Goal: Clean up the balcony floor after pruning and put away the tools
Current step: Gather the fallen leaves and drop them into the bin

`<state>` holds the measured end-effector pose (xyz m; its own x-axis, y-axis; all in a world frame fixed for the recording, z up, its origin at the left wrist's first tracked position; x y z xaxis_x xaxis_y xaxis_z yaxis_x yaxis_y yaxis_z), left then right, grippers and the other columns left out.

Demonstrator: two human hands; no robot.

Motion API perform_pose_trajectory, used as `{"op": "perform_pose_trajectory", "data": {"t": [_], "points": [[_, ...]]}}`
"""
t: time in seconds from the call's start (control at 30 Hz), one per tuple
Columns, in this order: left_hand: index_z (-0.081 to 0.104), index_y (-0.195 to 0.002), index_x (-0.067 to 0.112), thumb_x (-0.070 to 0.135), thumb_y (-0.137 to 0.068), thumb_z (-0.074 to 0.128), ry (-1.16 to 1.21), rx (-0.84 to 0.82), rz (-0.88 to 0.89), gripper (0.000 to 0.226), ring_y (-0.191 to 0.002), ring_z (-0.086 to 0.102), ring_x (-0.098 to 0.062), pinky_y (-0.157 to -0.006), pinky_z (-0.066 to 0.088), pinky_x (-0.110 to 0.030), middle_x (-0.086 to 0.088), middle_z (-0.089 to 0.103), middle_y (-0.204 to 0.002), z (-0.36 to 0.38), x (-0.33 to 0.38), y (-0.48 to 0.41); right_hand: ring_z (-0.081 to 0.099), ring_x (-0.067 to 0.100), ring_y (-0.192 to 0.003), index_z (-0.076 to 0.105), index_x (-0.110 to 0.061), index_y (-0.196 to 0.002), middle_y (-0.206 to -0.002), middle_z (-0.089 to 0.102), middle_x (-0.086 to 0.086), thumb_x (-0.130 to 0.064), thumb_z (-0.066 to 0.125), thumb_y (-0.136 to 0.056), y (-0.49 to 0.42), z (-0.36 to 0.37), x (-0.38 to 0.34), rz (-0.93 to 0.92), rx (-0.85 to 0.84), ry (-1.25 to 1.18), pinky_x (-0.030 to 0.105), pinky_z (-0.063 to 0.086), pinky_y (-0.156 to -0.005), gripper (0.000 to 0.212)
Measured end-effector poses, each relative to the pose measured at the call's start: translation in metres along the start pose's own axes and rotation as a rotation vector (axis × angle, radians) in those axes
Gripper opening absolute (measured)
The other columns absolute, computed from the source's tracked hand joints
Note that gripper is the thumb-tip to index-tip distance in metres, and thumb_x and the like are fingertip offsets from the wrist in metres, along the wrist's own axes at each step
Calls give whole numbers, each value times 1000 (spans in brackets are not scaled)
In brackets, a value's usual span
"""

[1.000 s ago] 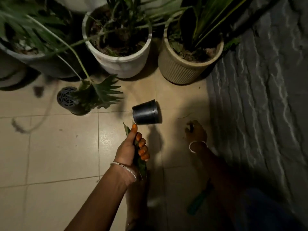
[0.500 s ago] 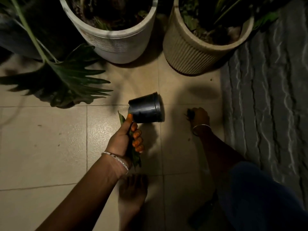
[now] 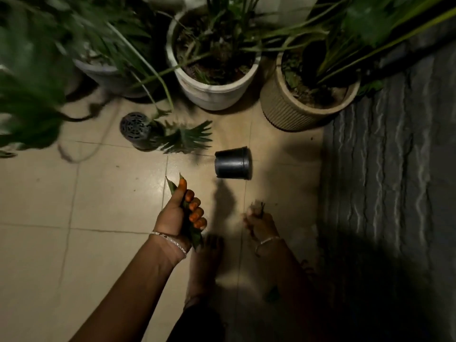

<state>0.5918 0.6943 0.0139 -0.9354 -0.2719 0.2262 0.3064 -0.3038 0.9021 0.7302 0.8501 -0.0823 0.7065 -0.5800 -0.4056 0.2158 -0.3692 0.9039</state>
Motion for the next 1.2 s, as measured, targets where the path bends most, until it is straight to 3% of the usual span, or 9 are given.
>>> {"op": "perform_pose_trajectory", "data": {"t": [0.07,0.2,0.3,0.4,0.5,0.63,0.9,1.1,1.2], "points": [[42,-56,23,52,-95,48,28,15,24,49,-36,29,-9,-38,25,-19,6,35,-51,1,16,39,48,6,-41,60,-8,-81,-65,60,4,-15,49,-102,66,21,-9,15,-106,-88,17,36,-41,25],[42,-58,23,52,-95,49,121,19,87,48,-37,29,-9,-38,25,-19,5,34,-53,3,48,128,46,8,-44,52,-9,-84,-68,50,6,-10,51,-99,187,49,-57,-40,-259,-359,16,35,-37,16],[39,-60,23,51,-95,50,172,4,130,47,-38,28,-9,-38,24,-19,5,33,-54,3,67,199,45,8,-50,59,-7,-97,-68,48,3,-10,50,-99,266,60,-100,-111,-382,-397,16,36,-40,9],[39,-60,22,51,-94,52,209,-12,172,46,-39,27,-9,-38,23,-19,5,32,-55,-2,85,276,43,8,-52,63,-5,-113,-64,46,0,-11,49,-99,337,68,-130,-106,-461,-419,16,36,-43,21],[39,-59,22,49,-94,53,266,-43,224,47,-38,29,-9,-37,25,-19,5,33,-54,-10,102,356,41,8,-50,63,-3,-107,-58,40,-2,-13,51,-94,413,73,-150,-145,-553,-460,18,33,-43,20],[39,-57,21,47,-94,54,301,-58,263,48,-36,31,-9,-36,27,-18,5,34,-53,-26,111,439,37,11,-51,62,-14,-79,-56,33,-4,-20,52,-97,498,73,-160,-204,-631,-426,20,29,-44,21],[41,-57,20,37,-93,55,387,-105,413,43,-38,31,-11,-40,25,-19,3,33,-51,-69,131,598,29,7,-41,50,-21,-75,-53,30,-6,-35,57,-97,652,106,-144,-257,-750,-279,19,21,-35,27],[41,-55,20,33,-90,60,516,-109,487,42,-37,31,-11,-40,25,-19,4,34,-50,-112,151,660,27,7,-36,42,-21,-78,-50,28,-5,-23,70,-87,713,177,-139,-320,-732,-15,17,20,-33,30],[42,-54,19,31,-90,59,616,-102,519,41,-37,32,-11,-40,25,-18,3,35,-50,-141,173,680,28,8,-37,40,-20,-65,-51,30,-4,-26,71,-86,741,227,-145,-328,-758,65,18,20,-34,38]]}}
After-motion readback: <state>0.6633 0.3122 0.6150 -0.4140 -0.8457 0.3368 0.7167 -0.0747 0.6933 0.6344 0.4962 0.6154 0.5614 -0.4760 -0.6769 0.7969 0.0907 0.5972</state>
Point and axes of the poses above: each hand's wrist, its own y-axis away from the middle knuckle, its own z-axis out of the palm, x = y × z, the point moved 9 cm from there along -y, towards the middle knuckle
